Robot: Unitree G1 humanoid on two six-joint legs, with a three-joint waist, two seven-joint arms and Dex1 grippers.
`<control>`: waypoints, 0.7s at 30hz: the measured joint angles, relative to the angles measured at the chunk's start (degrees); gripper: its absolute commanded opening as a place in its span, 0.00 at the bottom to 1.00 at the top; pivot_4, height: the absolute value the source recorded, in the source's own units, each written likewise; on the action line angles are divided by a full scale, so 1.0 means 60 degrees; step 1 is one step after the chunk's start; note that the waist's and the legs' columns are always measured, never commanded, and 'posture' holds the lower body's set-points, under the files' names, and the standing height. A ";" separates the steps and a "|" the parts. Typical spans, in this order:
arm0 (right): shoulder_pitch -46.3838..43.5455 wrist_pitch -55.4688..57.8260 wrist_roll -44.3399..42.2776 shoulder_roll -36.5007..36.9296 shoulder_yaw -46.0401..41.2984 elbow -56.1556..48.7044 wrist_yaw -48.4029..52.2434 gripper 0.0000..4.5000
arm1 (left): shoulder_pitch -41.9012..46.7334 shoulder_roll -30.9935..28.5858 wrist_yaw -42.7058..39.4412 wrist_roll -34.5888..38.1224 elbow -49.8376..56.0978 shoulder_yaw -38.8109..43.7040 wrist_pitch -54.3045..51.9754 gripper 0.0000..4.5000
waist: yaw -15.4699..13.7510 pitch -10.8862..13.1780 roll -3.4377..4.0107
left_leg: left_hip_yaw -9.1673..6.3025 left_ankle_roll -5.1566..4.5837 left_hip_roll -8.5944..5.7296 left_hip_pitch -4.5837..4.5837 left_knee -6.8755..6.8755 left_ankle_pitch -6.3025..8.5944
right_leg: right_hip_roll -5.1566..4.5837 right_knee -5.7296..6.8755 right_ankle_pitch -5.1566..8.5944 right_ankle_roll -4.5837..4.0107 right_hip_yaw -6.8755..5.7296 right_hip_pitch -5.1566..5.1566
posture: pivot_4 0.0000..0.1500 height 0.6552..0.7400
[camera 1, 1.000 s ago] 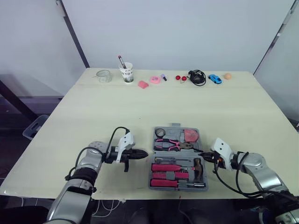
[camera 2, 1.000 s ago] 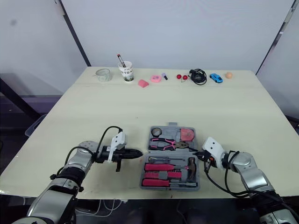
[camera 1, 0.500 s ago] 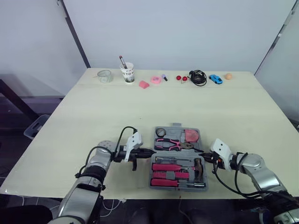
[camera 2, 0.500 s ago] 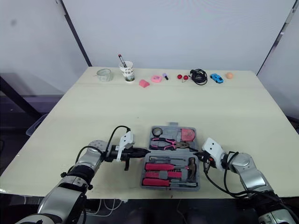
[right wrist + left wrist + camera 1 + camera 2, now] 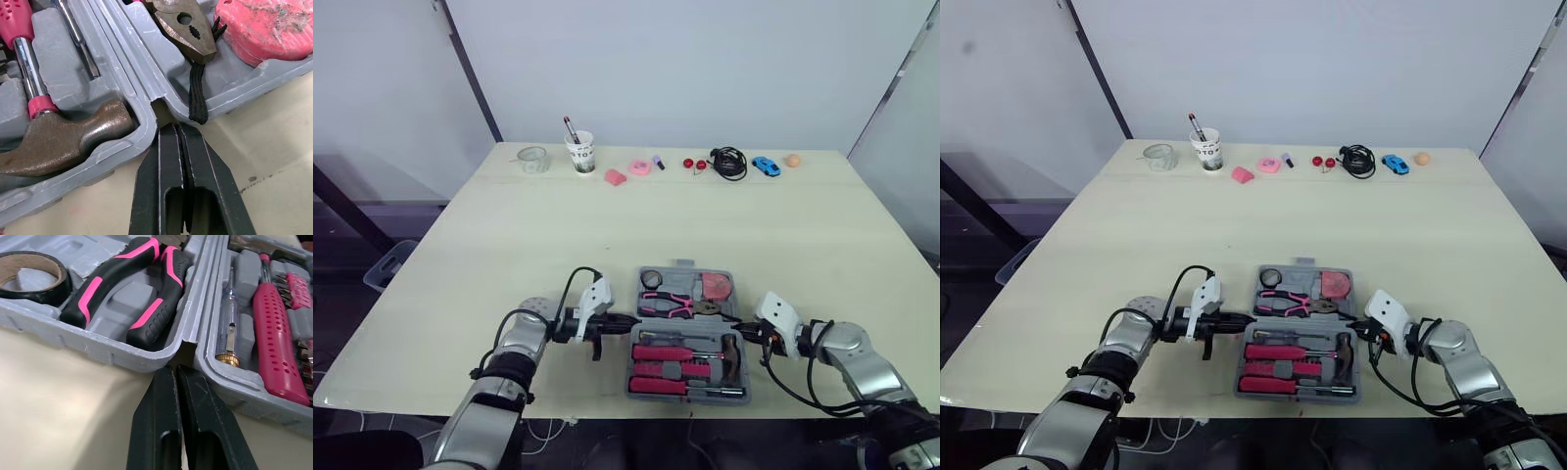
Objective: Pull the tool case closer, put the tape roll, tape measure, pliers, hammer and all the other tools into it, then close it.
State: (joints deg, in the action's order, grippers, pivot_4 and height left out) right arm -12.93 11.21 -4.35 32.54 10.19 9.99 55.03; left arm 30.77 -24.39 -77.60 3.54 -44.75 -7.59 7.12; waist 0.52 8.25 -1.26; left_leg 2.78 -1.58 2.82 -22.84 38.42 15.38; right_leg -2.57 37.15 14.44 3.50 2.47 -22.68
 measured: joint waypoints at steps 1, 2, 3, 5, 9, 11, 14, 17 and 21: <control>0.0004 0.0019 -0.0023 0.0020 0.0000 -0.0005 0.0049 0.00 | -0.0099 -0.0034 -0.0054 0.0000 0.0231 -0.0031 -0.0159 0.03 | 0.0002 0.0000 0.0000 | 0.0000 0.0000 0.0000 0.0000 0.0000 0.0000 | 0.0000 0.0000 0.0000 0.0000 0.0000 0.0000 | 1.00 1.00; 0.0008 0.0041 -0.0042 0.0038 0.0000 -0.0010 0.0114 0.00 | -0.0233 -0.0076 -0.0145 0.0008 0.0487 -0.0067 -0.0316 0.03 | 0.0006 0.0000 0.0000 | 0.0000 0.0000 0.0000 0.0000 -0.0001 0.0000 | 0.0000 0.0000 0.0000 0.0000 0.0000 0.0000 | 1.00 1.00; 0.0014 0.0070 -0.0064 0.0053 -0.0001 -0.0017 0.0147 0.00 | -0.0356 -0.0110 -0.0198 0.0031 0.0704 -0.0094 -0.0442 0.03 | 0.0012 0.0000 0.0000 | 0.0000 0.0000 0.0000 0.0000 -0.0001 0.0000 | 0.0000 0.0000 0.0000 0.0000 0.0000 0.0000 | 1.00 1.00; 0.0014 0.0126 -0.0080 0.0073 -0.0002 -0.0028 0.0187 0.00 | -0.0537 -0.0171 -0.0254 0.0075 0.1018 -0.0156 -0.0599 0.03 | 0.0009 0.0000 0.0000 | -0.0001 0.0000 0.0000 0.0000 -0.0001 0.0000 | 0.0000 0.0001 0.0000 0.0000 0.0000 0.0000 | 1.00 1.00; 0.0020 0.0226 -0.0104 0.0127 0.0003 -0.0073 0.0310 0.00 | -0.0651 -0.0184 -0.0254 0.0118 0.1191 -0.0172 -0.0740 0.03 | 0.0000 0.0000 0.0000 | -0.0003 0.0000 0.0000 0.0002 0.0002 0.0000 | 0.0000 0.0004 0.0000 0.0000 0.0000 0.0000 | 1.00 1.00; 0.0034 0.0263 -0.0105 0.0129 0.0004 -0.0103 0.0325 0.00 | -0.0650 -0.0208 -0.0253 0.0125 0.1204 -0.0208 -0.0741 0.03 | 0.0004 0.0000 0.0000 | -0.0002 0.0000 0.0000 0.0002 0.0002 0.0000 | 0.0000 0.0004 0.0000 0.0000 0.0000 0.0000 | 1.00 1.00; 0.0036 0.0335 -0.0104 0.0133 0.0003 -0.0141 0.0327 0.00 | -0.0650 -0.0214 -0.0230 0.0141 0.1208 -0.0219 -0.0731 0.03 | 0.0003 0.0000 0.0000 | -0.0003 0.0000 0.0000 0.0003 0.0002 0.0000 | 0.0000 0.0004 0.0000 0.0000 0.0000 0.0000 | 1.00 1.00; 0.0039 0.0352 -0.0102 0.0135 -0.0002 -0.0147 0.0319 0.00 | -0.0644 -0.0216 -0.0190 0.0144 0.1207 -0.0215 -0.0709 0.03 | -0.0002 0.0000 0.0000 | -0.0003 0.0000 -0.0001 0.0002 0.0002 0.0000 | 0.0000 0.0005 0.0000 0.0000 0.0000 0.0000 | 1.00 1.00; 0.0041 0.0351 -0.0102 0.0158 -0.0003 -0.0150 0.0312 0.00 | -0.0589 -0.0214 -0.0132 0.0148 0.1123 -0.0217 -0.0645 0.03 | -0.0013 0.0000 0.0000 | -0.0002 0.0000 -0.0002 0.0002 0.0003 0.0000 | -0.0001 0.0005 0.0000 0.0000 0.0000 0.0001 | 1.00 1.00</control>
State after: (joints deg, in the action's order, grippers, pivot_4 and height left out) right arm -12.69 13.32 -4.96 33.49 10.17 9.09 56.91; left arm 27.23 -25.67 -78.40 4.43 -38.02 -8.88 3.25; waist 0.44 8.24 -1.26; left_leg 2.76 -1.58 2.80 -22.82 38.44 15.37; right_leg -2.57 37.18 14.43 3.50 2.47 -22.67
